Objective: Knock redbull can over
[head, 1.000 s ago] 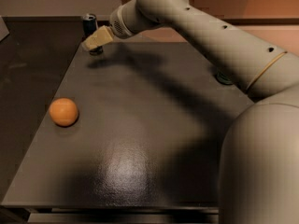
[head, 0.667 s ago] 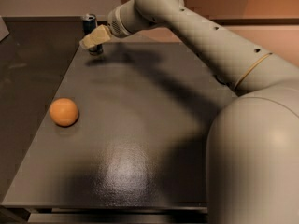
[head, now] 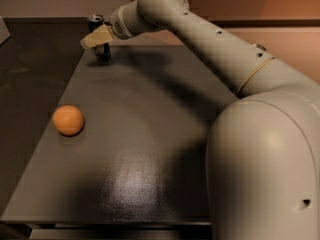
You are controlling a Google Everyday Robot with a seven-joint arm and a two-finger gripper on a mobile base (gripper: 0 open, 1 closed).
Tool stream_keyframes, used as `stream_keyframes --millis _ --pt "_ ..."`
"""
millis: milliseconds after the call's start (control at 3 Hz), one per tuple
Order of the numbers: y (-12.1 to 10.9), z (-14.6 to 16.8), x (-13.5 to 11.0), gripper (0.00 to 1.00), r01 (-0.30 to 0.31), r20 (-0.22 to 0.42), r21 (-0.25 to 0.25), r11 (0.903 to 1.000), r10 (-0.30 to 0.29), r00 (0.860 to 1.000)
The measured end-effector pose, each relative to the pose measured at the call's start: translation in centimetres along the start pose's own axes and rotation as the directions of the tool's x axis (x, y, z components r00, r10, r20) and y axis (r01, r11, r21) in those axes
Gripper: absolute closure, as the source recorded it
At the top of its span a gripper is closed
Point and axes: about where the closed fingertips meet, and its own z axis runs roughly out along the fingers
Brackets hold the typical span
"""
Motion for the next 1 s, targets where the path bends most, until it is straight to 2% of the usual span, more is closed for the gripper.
stream_keyframes --millis 333,667,1000 --pt "-0.8 1.1 0.0 0.0 -0.003 0.026 0.06 0.9982 0.002 1.0" --pt "-1.7 2.0 -0.2 0.0 -0.022 0.051 0.086 0.9961 0.017 0.999" --pt "-2.3 2.7 -0.9 0.0 -0.045 0.075 0.082 0.9956 0.038 0.996"
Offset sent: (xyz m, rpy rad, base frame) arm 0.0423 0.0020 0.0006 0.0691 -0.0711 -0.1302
